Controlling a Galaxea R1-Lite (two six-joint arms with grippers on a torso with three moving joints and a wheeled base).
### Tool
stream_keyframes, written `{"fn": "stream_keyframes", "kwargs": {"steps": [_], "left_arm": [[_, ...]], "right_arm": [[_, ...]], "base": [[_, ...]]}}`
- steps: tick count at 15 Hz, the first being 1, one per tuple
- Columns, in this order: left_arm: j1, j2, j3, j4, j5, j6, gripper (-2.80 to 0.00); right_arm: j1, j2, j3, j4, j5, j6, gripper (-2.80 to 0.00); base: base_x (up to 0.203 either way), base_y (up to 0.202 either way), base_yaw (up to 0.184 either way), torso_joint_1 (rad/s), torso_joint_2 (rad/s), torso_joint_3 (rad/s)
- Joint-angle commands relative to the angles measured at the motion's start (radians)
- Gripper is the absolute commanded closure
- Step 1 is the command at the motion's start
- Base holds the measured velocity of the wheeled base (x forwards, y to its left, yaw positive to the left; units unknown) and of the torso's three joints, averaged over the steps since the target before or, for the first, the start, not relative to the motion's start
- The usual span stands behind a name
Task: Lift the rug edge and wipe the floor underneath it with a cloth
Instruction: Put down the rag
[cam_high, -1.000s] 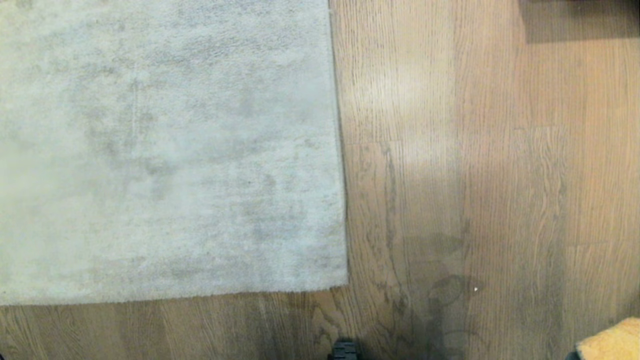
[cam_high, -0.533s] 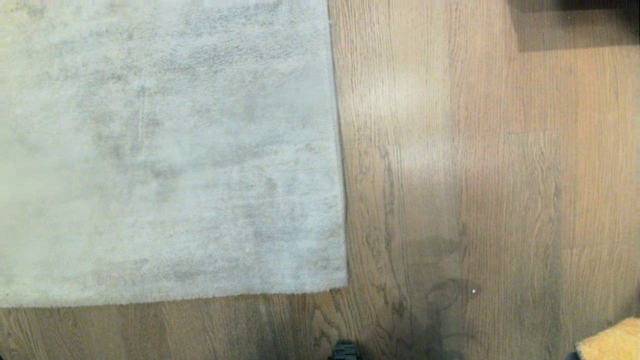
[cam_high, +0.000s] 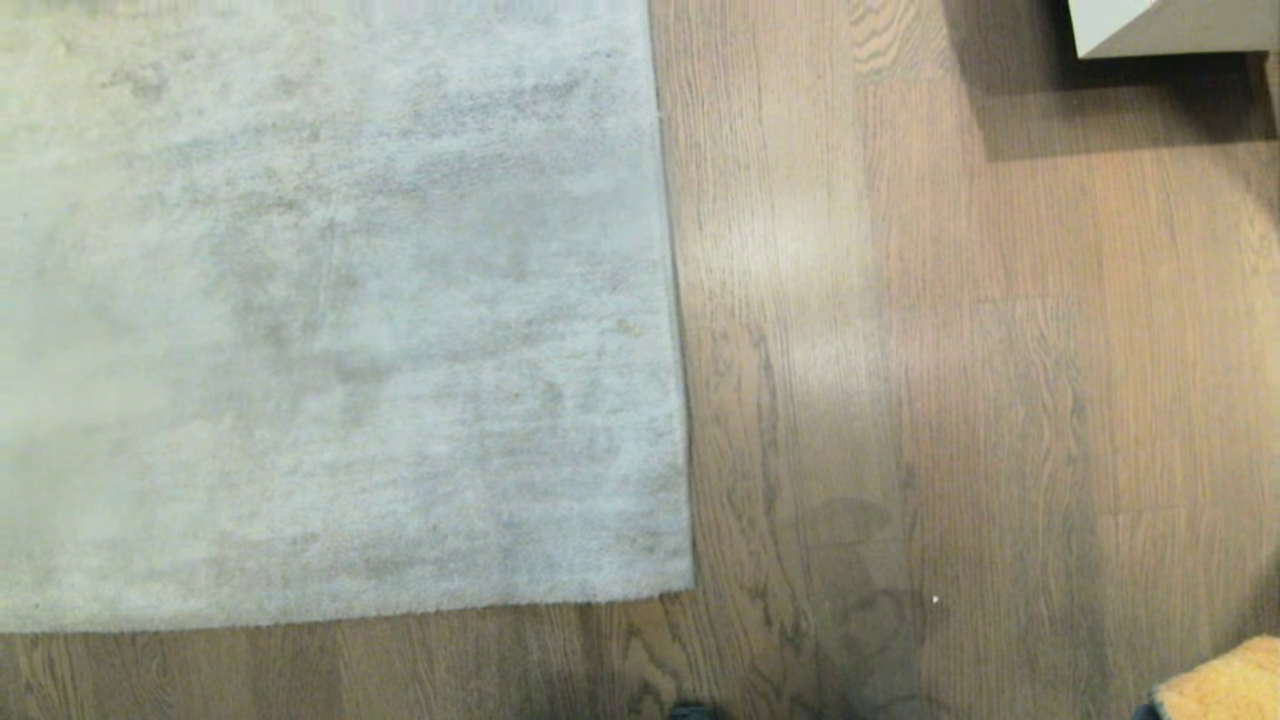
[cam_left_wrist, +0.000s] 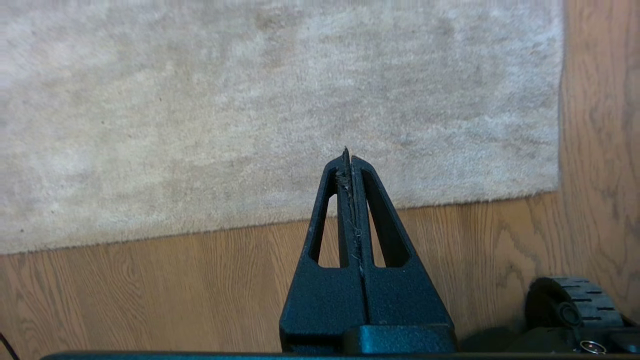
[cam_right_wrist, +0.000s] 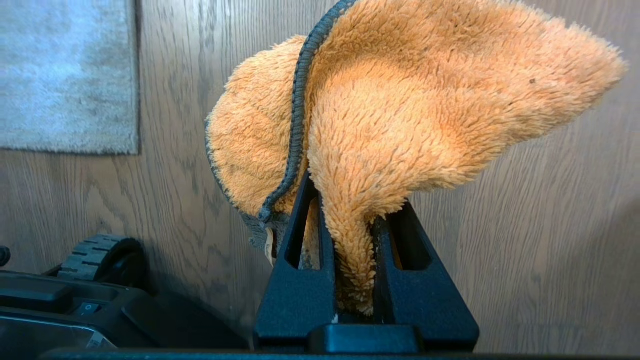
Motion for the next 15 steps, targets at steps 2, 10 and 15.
{"fn": "stream_keyframes", "kwargs": {"steps": [2,10,15], "left_arm": [[0.0,0.0,-0.001,0.0,0.0,0.0,0.0],[0.0,0.0,0.001,0.0,0.0,0.0,0.0],[0.0,0.0,-0.001,0.0,0.0,0.0,0.0]], "right_arm": [[0.0,0.001,0.0,0.0,0.001,-0.001,0.0],[0.0,0.001,0.0,0.0,0.001,-0.001,0.0],[0.0,0.001,0.0,0.0,0.001,-0.001,0.0]], "base": [[0.0,0.0,0.0,-0.002,0.0,0.197],[0.0,0.0,0.0,0.003,0.0,0.202],[0.0,0.0,0.0,0.001,0.0,0.207]]}}
